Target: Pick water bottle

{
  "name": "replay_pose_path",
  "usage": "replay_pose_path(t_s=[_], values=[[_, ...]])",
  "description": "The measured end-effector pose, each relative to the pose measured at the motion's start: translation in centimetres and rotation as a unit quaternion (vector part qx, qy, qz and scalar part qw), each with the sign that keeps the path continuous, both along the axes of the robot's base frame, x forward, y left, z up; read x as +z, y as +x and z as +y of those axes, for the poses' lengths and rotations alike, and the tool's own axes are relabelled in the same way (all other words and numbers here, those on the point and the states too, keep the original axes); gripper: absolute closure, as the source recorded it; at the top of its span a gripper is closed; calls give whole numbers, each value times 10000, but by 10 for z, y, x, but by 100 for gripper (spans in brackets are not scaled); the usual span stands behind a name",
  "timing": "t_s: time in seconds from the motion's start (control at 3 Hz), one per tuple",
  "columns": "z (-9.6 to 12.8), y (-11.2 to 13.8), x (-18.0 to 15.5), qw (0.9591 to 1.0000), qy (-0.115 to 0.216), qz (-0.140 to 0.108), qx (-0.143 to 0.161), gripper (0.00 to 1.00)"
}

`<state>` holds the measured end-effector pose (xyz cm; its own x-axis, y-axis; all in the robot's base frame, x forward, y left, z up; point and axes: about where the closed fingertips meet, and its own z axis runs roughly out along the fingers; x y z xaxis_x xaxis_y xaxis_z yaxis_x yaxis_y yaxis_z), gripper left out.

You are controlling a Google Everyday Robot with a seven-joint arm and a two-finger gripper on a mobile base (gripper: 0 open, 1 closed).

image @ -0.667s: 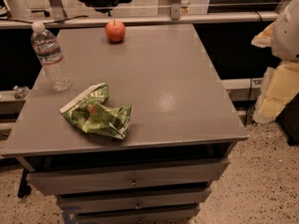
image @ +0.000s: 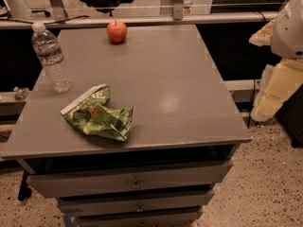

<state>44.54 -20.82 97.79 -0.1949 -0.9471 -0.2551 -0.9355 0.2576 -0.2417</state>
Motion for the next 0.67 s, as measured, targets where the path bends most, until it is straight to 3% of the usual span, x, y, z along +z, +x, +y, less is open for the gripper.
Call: replay_pose_path(t_s=[0.33, 0.67], values=[[34, 22, -6, 9978, 604, -58, 253, 0], [86, 49, -12, 9900, 1289, -129, 566, 0]])
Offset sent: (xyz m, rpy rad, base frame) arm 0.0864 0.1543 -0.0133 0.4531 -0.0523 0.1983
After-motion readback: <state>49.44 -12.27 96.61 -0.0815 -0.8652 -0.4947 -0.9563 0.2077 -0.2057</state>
